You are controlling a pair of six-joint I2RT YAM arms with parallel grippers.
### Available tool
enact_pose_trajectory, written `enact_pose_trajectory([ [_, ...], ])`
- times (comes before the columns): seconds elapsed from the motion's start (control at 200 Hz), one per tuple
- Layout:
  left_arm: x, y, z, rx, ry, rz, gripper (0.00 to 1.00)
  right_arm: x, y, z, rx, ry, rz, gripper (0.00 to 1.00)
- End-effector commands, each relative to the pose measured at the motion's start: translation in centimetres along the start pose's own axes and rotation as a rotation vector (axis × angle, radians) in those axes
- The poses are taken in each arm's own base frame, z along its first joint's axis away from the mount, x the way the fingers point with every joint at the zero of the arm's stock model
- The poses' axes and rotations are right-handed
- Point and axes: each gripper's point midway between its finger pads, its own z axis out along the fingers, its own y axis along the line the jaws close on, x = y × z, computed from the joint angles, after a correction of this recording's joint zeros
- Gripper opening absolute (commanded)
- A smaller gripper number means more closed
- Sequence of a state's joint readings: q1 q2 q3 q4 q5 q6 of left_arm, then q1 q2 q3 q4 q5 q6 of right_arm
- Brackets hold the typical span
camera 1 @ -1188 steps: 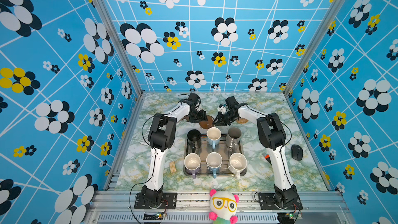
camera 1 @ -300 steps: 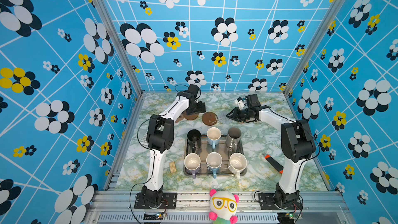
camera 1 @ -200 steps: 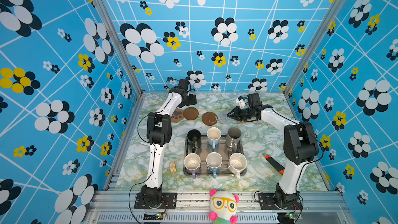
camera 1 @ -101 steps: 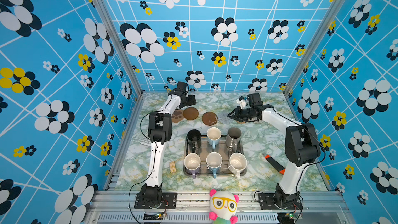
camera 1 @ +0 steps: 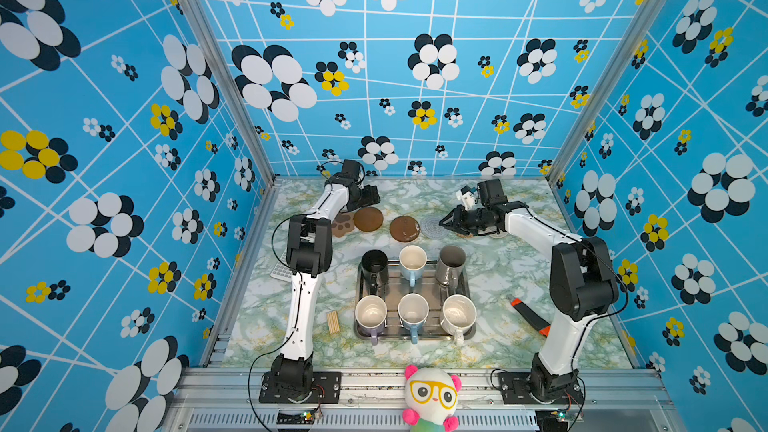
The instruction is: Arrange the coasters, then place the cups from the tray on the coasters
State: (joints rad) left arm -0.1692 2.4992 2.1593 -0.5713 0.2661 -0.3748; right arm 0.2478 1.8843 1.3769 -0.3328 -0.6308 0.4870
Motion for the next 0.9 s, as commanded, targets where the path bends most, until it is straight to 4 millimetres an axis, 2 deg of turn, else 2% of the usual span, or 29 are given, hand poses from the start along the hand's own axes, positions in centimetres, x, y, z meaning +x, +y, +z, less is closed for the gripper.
enact_pose_trajectory([
  [0.0, 1.0, 0.6, 0.2, 0.004, 0.033, -0.023, 0.85, 0.5, 0.1, -0.9, 0.006, -0.002, -0.006, 0.29],
  [0.405, 2.9, -0.4, -0.2, 0.039, 0.058, -0.044, 0.84, 0.9, 0.2, -0.8, -0.003, -0.004, -0.006, 0.29],
  [0.61, 3.8, -1.3, -0.1, 0.053, 0.07, -0.037, 0.84, 1.4, 0.4, 0.3, -0.024, 0.026, 0.0, 0.29],
  [0.895, 4.0, -2.6, -0.1, 0.082, 0.071, -0.044, 0.84, 1.6, 0.5, 1.5, -0.038, 0.053, 0.002, 0.29],
])
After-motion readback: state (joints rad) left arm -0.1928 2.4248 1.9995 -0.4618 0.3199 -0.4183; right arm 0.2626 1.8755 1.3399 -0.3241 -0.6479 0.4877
